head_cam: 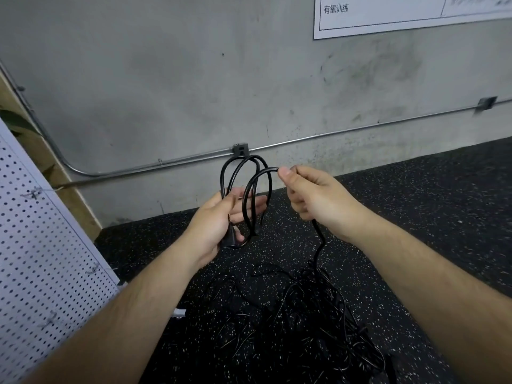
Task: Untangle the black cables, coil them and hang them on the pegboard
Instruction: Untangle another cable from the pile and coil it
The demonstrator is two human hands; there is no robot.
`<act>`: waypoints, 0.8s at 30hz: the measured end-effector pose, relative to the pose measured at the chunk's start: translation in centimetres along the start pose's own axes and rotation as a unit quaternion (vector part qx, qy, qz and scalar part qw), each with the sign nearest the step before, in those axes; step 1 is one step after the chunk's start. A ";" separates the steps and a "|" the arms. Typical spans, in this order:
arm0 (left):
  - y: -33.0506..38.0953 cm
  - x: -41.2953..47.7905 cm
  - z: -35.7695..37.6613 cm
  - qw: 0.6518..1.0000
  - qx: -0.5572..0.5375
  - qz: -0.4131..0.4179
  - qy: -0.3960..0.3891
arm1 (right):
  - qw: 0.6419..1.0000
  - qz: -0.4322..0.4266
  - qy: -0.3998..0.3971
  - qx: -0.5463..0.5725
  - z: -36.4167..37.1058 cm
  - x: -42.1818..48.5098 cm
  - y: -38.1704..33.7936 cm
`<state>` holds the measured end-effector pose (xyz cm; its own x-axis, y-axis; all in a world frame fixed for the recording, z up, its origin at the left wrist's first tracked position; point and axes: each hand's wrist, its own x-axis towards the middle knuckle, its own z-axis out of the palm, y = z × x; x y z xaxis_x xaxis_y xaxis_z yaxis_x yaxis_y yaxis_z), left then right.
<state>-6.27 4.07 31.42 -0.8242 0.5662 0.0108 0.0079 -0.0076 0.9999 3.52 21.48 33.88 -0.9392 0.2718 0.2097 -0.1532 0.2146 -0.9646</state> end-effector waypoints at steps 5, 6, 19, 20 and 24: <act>-0.5 0.4 -0.2 1.000 0.014 0.022 0.013 | 0.999 -0.026 -0.026 0.031 -0.9 -0.1 -0.5; -0.6 0.4 -0.2 0.999 0.035 0.023 0.021 | 0.998 -0.031 -0.037 0.036 -1.2 -0.1 -0.5; 0.2 -1.2 0.8 0.994 -0.019 0.061 -0.092 | 0.992 -0.048 0.094 -0.066 -0.1 -0.1 0.2; 0.2 -1.4 1.0 0.990 -0.048 0.045 -0.123 | 0.988 -0.057 0.118 -0.082 0.2 -0.1 0.3; 0.5 -1.9 1.5 0.954 -0.174 -0.014 -0.242 | 0.977 -0.063 0.157 -0.130 0.8 0.4 0.8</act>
<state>-3.88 4.27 31.91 -0.4619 0.8843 0.0681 -0.2678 -0.2123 0.9398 2.80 20.99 33.00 -0.7712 0.4932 0.4026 -0.1410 0.4843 -0.8635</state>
